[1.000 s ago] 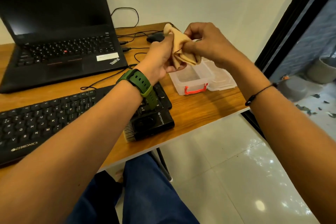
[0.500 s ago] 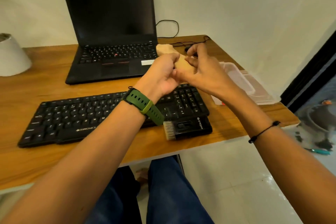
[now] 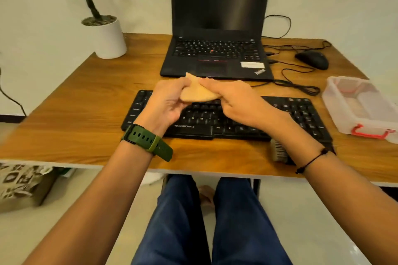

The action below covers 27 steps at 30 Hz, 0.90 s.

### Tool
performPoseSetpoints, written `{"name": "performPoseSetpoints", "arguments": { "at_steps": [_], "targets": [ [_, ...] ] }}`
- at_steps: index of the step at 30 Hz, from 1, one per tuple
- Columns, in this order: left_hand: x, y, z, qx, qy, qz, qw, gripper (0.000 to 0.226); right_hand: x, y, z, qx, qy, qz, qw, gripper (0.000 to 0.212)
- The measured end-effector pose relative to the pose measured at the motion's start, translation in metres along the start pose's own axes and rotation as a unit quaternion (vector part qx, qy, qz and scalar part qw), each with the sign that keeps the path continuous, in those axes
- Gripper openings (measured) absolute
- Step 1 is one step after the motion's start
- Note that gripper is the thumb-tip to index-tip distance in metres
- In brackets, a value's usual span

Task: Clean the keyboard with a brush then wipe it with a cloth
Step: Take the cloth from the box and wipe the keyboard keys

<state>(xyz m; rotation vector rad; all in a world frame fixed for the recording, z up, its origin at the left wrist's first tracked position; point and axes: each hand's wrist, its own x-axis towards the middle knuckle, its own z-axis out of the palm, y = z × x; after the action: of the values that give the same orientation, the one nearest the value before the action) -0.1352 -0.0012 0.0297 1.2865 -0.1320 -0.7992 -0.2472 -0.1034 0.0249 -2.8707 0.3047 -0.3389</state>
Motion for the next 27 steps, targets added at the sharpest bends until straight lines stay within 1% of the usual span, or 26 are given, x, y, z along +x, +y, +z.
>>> {"name": "performPoseSetpoints", "arguments": {
  "at_steps": [2,4,8,11,14,15,16,18,19,21,23,25,27],
  "targets": [
    [0.003,0.003,-0.017,0.017,0.011,-0.006,1.000,0.012,0.007,-0.008,0.008,-0.043,-0.009,-0.033,0.999,0.060],
    [0.003,0.003,-0.026,0.003,-0.002,-0.009,1.000,0.023,0.015,-0.014,0.017,-0.068,-0.019,-0.042,0.997,0.063],
    [0.006,0.002,-0.029,-0.046,-0.023,-0.015,0.999,0.026,0.025,-0.020,0.036,-0.063,-0.027,-0.035,0.997,0.075],
    [0.007,0.005,-0.033,-0.026,-0.012,-0.009,1.000,0.027,0.031,-0.018,0.043,-0.054,0.003,-0.040,0.998,0.069],
    [0.013,0.011,-0.049,0.033,0.023,0.045,0.998,0.028,0.043,-0.023,0.043,-0.010,0.055,-0.040,0.998,0.058],
    [0.014,0.013,-0.057,0.073,0.042,0.071,0.994,0.028,0.049,-0.027,0.044,0.007,0.074,-0.029,0.997,0.054],
    [0.015,0.014,-0.067,0.130,0.061,0.096,0.985,0.030,0.056,-0.029,0.044,0.020,0.090,-0.011,0.996,0.051],
    [0.011,0.012,-0.086,0.267,0.092,0.135,0.950,0.035,0.074,-0.036,0.049,0.036,0.109,0.018,0.993,0.045],
    [0.007,0.009,-0.093,0.329,0.096,0.148,0.928,0.039,0.084,-0.039,0.053,0.033,0.105,0.027,0.994,0.040],
    [0.001,-0.001,-0.103,0.423,0.075,0.184,0.884,0.042,0.102,-0.046,0.062,0.009,0.082,0.040,0.996,0.031],
    [-0.001,-0.013,-0.108,0.495,0.050,0.222,0.839,0.046,0.114,-0.054,0.070,-0.019,0.055,0.042,0.997,0.032],
    [0.002,-0.023,-0.111,0.550,0.054,0.241,0.798,0.062,0.119,-0.063,0.077,-0.038,0.037,0.035,0.998,0.035],
    [0.004,-0.031,-0.112,0.572,0.060,0.242,0.781,0.083,0.121,-0.070,0.084,-0.049,0.023,0.024,0.998,0.033]
  ]
}}
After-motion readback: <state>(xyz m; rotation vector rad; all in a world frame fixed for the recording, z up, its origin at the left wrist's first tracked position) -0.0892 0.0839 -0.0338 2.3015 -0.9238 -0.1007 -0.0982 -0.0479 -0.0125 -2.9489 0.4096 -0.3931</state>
